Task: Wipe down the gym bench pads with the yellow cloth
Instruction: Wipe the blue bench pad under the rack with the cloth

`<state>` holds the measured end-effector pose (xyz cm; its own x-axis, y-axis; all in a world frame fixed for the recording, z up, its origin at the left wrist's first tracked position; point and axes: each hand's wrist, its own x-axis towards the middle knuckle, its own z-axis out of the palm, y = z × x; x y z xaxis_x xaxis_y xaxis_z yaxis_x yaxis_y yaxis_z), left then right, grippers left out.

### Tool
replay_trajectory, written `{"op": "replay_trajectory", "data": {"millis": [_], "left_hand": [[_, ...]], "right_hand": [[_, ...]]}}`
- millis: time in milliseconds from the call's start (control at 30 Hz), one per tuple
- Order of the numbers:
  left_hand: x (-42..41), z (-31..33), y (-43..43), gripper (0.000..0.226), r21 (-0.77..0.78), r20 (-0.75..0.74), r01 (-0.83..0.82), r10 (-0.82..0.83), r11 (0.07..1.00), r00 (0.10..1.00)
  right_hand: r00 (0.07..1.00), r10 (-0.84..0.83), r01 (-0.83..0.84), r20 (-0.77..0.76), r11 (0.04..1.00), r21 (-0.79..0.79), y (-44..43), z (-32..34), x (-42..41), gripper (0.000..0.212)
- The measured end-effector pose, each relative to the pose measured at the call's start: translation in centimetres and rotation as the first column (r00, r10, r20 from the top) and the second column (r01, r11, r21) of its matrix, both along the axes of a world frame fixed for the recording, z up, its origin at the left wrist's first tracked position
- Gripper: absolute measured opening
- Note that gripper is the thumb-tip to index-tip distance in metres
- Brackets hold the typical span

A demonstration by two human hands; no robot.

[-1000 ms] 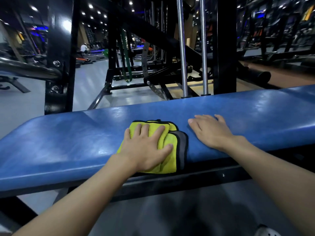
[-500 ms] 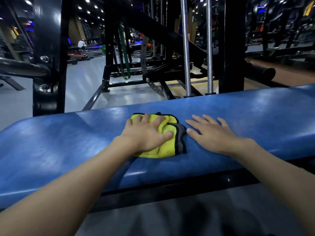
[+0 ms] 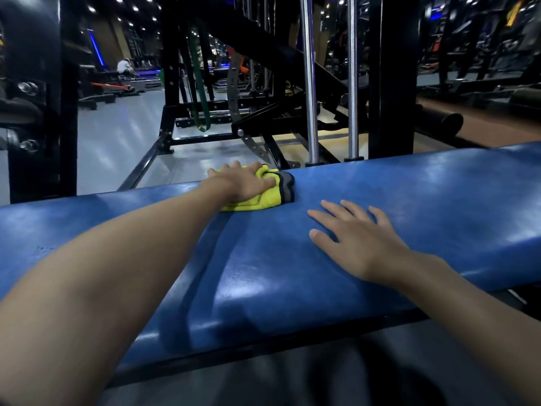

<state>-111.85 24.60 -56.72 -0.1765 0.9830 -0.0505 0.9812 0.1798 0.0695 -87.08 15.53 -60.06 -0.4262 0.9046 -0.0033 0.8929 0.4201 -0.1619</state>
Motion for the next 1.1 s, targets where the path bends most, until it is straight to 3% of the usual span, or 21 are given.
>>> {"op": "replay_trajectory", "data": {"millis": [200, 433, 600, 767, 967, 1100], "left_hand": [[0.5, -0.8, -2.9, 0.072, 0.043, -0.062, 0.038, -0.035, 0.998, 0.997], [1.6, -1.2, -12.7, 0.072, 0.028, -0.090, 0.126, -0.123, 0.992, 0.988], [2.4, -1.4, -19.1, 0.076, 0.064, -0.121, 0.169, -0.160, 0.984, 0.980], [3.0, -1.4, -23.2, 0.090, 0.119, -0.135, 0.164, -0.148, 0.979, 0.980], [3.8, -2.0, -22.8, 0.094, 0.143, -0.183, 0.150, -0.123, 0.978, 0.975], [2.6, -1.3, -19.4, 0.090, 0.092, -0.133, 0.129, -0.116, 0.987, 0.984]], "right_hand": [[0.999, -0.001, 0.001, -0.036, 1.000, -0.013, -0.3, 0.4, 0.0, 0.058], [0.996, -0.005, 0.005, -0.089, 1.000, 0.002, -0.8, 0.8, 0.0, 0.056], [1.000, -0.010, 0.009, -0.017, 1.000, -0.028, -0.9, 1.5, -0.2, 0.055], [0.975, 0.026, -0.022, -0.220, 1.000, 0.018, -2.0, 2.2, -1.5, 0.050], [0.997, 0.066, -0.067, -0.048, 0.998, -0.018, -1.6, 1.4, -1.4, 0.054], [0.996, 0.086, -0.086, 0.034, 0.996, 0.003, -0.7, 1.1, -1.5, 0.056]]}}
